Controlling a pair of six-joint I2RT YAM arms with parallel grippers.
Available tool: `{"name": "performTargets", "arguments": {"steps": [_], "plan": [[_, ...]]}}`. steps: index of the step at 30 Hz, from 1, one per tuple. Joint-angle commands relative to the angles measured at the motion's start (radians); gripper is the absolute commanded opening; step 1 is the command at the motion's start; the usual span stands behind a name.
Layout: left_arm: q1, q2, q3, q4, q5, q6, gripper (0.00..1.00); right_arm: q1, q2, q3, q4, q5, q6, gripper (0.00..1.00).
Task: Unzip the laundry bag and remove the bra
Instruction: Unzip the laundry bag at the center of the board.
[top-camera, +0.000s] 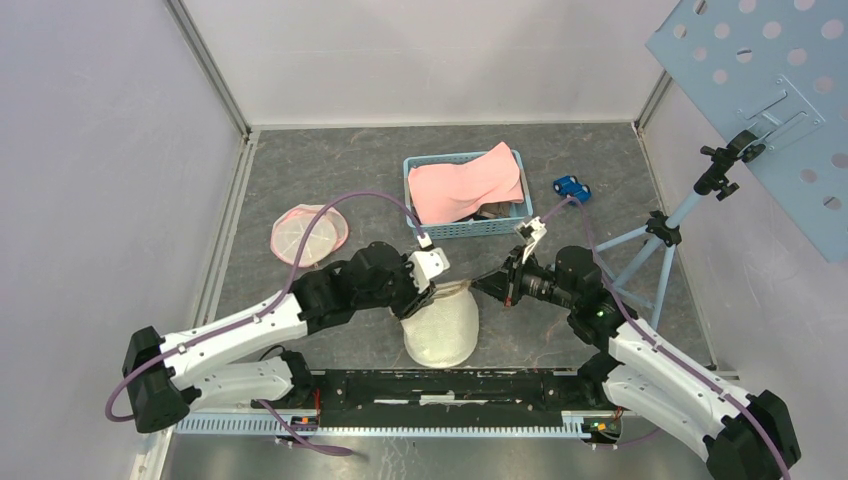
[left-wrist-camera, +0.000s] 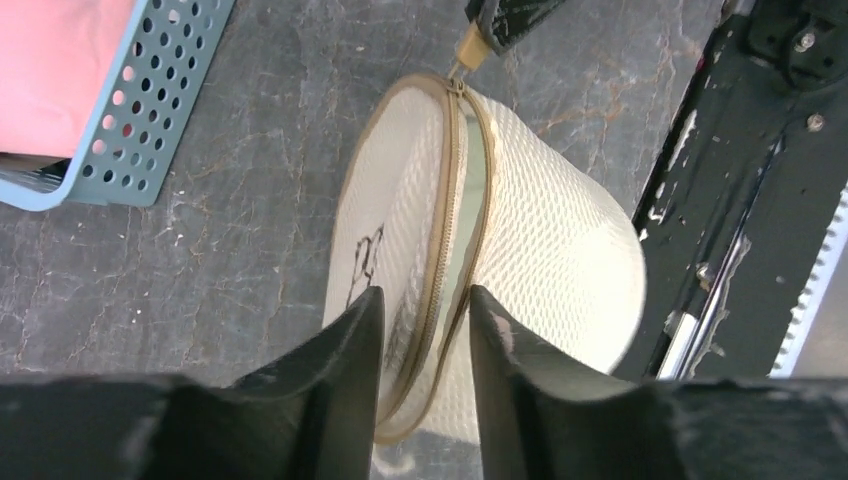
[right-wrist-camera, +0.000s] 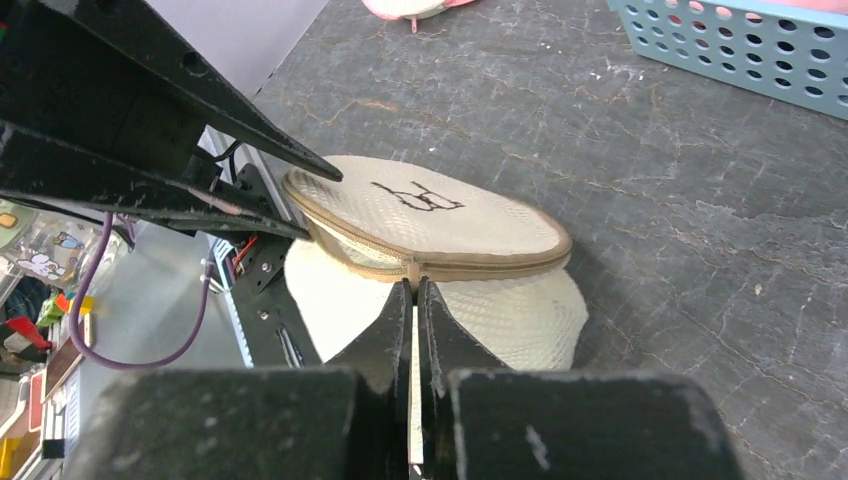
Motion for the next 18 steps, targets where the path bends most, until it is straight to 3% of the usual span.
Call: {"name": "performTargets", "arguments": {"steps": [1, 6, 12, 15, 18], "plan": [[0.006, 0.031, 0.050, -0.006, 0.023, -0.028, 0.50, -0.009, 0.008, 0.013, 0.041, -0.016, 0.002, 0.00], [0.005, 0.091, 0.102, 0.062, 0.102, -0.080, 0.61, -0.008, 0.005, -0.002, 0.049, -0.021, 0.007, 0.00], [-0.003, 0.196, 0.151, 0.071, 0.097, -0.084, 0.61, -0.001, 0.003, -0.021, 0.072, -0.030, 0.025, 0.00], [-0.004, 0.230, 0.154, 0.078, 0.074, -0.099, 0.58, -0.001, 0.004, -0.021, 0.073, -0.028, 0.023, 0.00], [-0.004, 0.226, 0.141, 0.078, 0.077, -0.099, 0.41, -0.002, 0.005, -0.017, 0.067, -0.023, 0.014, 0.00]]}}
